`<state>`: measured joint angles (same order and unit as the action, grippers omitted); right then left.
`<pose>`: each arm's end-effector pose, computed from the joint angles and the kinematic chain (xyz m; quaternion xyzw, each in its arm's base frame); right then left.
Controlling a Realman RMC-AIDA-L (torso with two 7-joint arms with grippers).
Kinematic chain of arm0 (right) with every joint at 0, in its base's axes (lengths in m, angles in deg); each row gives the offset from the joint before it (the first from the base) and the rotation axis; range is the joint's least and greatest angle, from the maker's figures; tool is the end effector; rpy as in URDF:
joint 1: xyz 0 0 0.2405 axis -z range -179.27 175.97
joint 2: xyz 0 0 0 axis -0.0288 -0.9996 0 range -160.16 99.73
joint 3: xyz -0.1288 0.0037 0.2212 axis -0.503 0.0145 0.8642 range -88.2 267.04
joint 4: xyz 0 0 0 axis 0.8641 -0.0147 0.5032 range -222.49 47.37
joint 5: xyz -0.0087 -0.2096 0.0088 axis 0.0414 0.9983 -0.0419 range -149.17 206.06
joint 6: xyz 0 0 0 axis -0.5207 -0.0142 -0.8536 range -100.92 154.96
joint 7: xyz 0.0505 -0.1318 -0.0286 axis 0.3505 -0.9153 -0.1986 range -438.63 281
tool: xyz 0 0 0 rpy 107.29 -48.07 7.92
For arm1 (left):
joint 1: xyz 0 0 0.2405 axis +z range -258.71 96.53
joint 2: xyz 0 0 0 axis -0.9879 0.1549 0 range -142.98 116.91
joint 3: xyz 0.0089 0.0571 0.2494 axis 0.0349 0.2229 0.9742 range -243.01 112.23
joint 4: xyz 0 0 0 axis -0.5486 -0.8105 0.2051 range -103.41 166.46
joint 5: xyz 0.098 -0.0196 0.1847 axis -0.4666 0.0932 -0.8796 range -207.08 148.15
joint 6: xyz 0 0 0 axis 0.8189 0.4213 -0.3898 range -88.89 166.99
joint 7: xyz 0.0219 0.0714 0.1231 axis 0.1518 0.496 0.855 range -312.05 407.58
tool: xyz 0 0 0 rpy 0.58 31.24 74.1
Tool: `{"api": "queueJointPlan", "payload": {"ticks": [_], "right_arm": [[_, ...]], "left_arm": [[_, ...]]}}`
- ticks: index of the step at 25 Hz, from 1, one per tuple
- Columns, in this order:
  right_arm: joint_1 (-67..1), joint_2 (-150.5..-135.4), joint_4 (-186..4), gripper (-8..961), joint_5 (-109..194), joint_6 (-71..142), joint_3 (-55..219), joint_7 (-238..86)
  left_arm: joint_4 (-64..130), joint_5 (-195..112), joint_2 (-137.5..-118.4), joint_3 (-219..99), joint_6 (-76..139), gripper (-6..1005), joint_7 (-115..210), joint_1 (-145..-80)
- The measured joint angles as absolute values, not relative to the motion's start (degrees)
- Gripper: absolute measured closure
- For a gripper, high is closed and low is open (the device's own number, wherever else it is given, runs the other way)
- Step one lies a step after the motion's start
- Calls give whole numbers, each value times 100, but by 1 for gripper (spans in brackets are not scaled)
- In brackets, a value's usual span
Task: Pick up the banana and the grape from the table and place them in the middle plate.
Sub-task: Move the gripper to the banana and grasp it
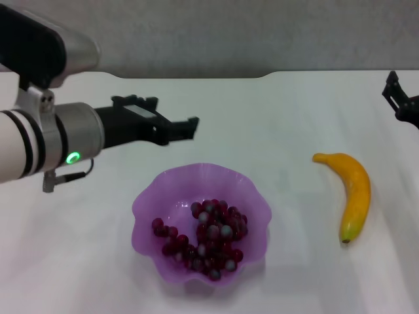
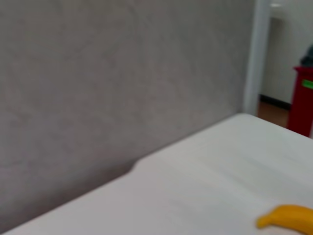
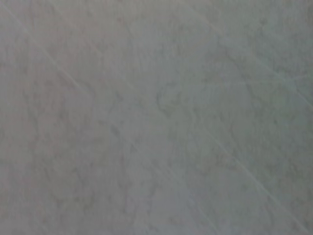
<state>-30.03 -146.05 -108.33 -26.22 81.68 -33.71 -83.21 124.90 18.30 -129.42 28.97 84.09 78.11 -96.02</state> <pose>0.3049 0.3837 0.0098 -0.6592 0.2344 0.2766 0.6588 -0.1429 0.3575 0.0157 -0.8867 -0.2626 -0.1344 0.3560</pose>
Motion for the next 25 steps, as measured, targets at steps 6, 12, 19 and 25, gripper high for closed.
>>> {"api": "queueJointPlan", "payload": {"ticks": [6,12,19,25], "right_arm": [[-2993,-14599,-10899,66,-2598,8170,-3380,-8217],[-2990,-14596,-10938,66,-2589,8183,-3380,-8214],[-2987,-14603,-10968,67,-2586,8261,-3389,-8206],[-2985,-14605,-10987,67,-2586,8256,-3395,-8206]], "left_arm": [[11884,1901,-12942,2910,7513,108,8010,-9722],[10977,2661,-12929,2884,6742,108,8590,-9985],[10749,3729,-12944,2873,6178,107,9655,-9926],[10312,4871,-12908,2464,6082,108,10245,-9960]]}}
